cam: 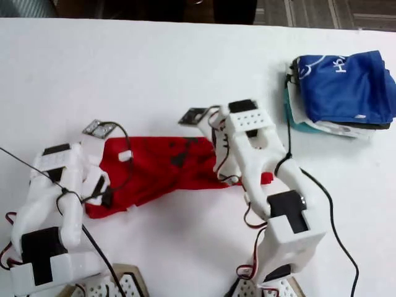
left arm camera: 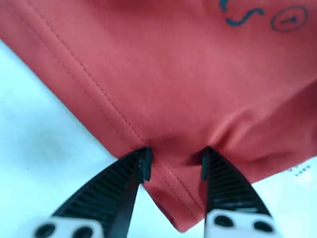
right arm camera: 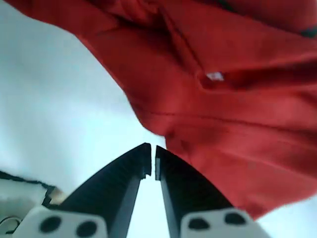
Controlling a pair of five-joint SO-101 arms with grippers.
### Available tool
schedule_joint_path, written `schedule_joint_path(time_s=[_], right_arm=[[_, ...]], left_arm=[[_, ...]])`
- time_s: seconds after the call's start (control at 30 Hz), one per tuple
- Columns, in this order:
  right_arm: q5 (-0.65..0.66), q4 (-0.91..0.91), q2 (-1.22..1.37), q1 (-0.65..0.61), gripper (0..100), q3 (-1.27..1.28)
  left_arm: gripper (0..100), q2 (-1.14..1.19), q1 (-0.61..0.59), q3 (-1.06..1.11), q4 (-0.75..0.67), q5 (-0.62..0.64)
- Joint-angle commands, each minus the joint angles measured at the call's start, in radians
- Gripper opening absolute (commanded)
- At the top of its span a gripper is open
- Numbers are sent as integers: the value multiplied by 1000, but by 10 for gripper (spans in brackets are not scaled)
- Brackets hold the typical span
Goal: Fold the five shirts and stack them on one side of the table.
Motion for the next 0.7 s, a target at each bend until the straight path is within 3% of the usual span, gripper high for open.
schedule_joint_path(time_s=[0.0, 0.2, 0.4, 0.57, 0.67], right_arm=[[5, -51, -59, -45, 20, 6], [-18, -260, -59, -41, 20, 3], [-250, -495, -59, -2, 20, 0], [-262, -578, -67, -18, 20, 0], [-262, -530, -91, -10, 20, -25]], left_arm=[[190, 0, 14, -4, -69, 12], [190, 0, 14, -4, -69, 12], [190, 0, 14, -4, -69, 12], [190, 0, 14, -4, -69, 12], [190, 0, 14, -4, -69, 12]])
